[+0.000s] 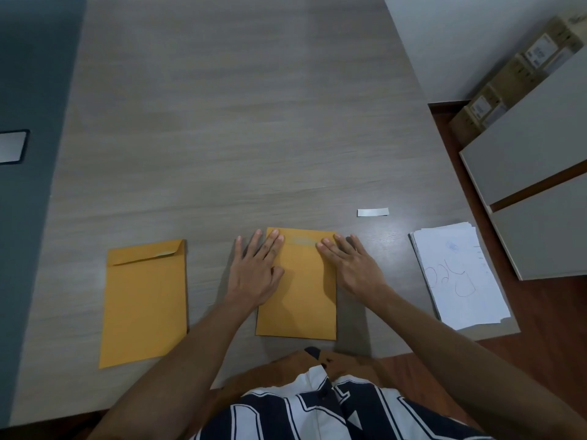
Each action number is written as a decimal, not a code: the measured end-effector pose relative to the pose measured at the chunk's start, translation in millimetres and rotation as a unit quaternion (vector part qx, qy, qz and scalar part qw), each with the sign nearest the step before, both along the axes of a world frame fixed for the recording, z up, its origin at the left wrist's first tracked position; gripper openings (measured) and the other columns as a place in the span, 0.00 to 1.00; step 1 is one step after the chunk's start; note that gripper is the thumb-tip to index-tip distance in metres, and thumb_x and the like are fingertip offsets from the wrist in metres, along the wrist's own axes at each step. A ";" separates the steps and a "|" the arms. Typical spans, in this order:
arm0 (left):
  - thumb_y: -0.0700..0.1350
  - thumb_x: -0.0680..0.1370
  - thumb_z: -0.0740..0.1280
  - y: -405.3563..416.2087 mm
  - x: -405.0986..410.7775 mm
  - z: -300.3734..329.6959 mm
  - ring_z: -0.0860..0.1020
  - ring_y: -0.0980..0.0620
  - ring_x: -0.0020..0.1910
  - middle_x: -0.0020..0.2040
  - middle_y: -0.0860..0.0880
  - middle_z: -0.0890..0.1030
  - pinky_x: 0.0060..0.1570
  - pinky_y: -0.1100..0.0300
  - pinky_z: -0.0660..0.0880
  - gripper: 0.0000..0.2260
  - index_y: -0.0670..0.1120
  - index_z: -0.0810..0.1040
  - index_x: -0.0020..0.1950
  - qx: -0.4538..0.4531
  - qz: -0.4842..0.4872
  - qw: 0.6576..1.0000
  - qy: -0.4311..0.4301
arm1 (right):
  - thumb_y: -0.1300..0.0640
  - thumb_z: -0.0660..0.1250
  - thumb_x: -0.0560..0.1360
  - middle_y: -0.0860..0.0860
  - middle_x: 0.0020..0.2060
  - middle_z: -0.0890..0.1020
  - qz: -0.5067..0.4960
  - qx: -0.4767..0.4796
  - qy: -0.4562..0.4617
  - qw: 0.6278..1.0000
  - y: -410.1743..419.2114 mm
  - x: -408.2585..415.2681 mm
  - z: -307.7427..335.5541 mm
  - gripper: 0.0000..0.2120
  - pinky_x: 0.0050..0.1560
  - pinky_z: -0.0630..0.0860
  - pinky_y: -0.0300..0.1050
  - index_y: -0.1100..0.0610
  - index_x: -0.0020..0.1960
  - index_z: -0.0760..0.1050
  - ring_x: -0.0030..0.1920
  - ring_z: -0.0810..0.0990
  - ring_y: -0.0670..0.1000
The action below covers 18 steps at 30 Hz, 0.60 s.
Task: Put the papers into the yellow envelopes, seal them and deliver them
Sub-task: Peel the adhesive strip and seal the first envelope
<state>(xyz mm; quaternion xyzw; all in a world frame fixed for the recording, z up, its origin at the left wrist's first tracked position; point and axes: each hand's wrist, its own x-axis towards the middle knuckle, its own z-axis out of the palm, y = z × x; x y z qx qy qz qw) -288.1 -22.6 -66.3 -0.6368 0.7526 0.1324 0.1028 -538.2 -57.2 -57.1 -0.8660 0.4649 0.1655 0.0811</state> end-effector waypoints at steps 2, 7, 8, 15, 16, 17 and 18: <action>0.59 0.76 0.34 -0.1 -0.6 1.9 0.39 0.49 0.79 0.80 0.57 0.40 0.75 0.40 0.38 0.32 0.53 0.39 0.80 0.007 0.005 1.000 0.003 | 0.55 0.48 0.74 0.51 0.69 0.74 -0.005 0.001 0.012 1.000 0.1 -2.0 1.2 0.29 0.74 0.57 0.60 0.53 0.74 0.66 0.71 0.70 0.59; 0.57 0.83 0.43 -3.9 -4.5 6.5 0.39 0.50 0.79 0.80 0.58 0.41 0.76 0.42 0.40 0.26 0.54 0.41 0.80 0.038 0.025 0.998 0.034 | 0.49 0.48 0.75 0.48 0.66 0.77 -0.019 -0.006 0.020 1.000 2.8 0.1 7.7 0.28 0.69 0.67 0.64 0.51 0.71 0.70 0.70 0.72 0.59; 0.57 0.84 0.45 -5.1 -4.2 7.4 0.40 0.51 0.79 0.80 0.58 0.44 0.76 0.42 0.41 0.26 0.55 0.44 0.81 0.039 0.033 0.997 0.050 | 0.47 0.49 0.76 0.48 0.64 0.79 -0.024 -0.016 0.009 1.000 2.2 0.5 6.4 0.26 0.68 0.68 0.64 0.50 0.70 0.73 0.69 0.73 0.60; 0.59 0.76 0.51 -26.1 -13.1 13.4 0.71 0.45 0.66 0.67 0.48 0.77 0.62 0.50 0.65 0.27 0.46 0.82 0.57 -0.061 0.125 0.969 0.206 | 0.54 0.70 0.74 0.55 0.43 0.85 -0.098 -0.122 -0.171 0.973 -22.0 7.3 7.7 0.09 0.53 0.76 0.53 0.55 0.53 0.83 0.53 0.80 0.56; 0.58 0.77 0.56 -32.5 -14.2 13.1 0.72 0.45 0.62 0.62 0.47 0.78 0.59 0.50 0.67 0.22 0.45 0.82 0.56 -0.077 0.123 0.968 0.207 | 0.53 0.71 0.74 0.54 0.42 0.84 -0.107 -0.121 -0.178 0.971 -26.6 9.1 9.8 0.10 0.51 0.77 0.52 0.56 0.53 0.82 0.52 0.79 0.56; 0.56 0.77 0.63 -39.0 -14.5 13.0 0.72 0.44 0.59 0.58 0.46 0.78 0.57 0.50 0.69 0.18 0.45 0.80 0.57 -0.089 0.116 0.968 0.206 | 0.52 0.71 0.74 0.53 0.42 0.84 -0.115 -0.112 -0.181 0.970 -31.8 11.5 11.9 0.12 0.51 0.77 0.52 0.56 0.55 0.81 0.51 0.78 0.56; 0.53 0.77 0.68 -45.0 -14.8 13.5 0.72 0.44 0.58 0.57 0.46 0.77 0.56 0.50 0.70 0.16 0.45 0.79 0.60 -0.094 0.108 0.969 0.203 | 0.50 0.70 0.74 0.52 0.45 0.83 -0.122 -0.091 -0.174 0.973 -37.2 14.0 13.0 0.14 0.52 0.75 0.52 0.54 0.57 0.80 0.53 0.77 0.55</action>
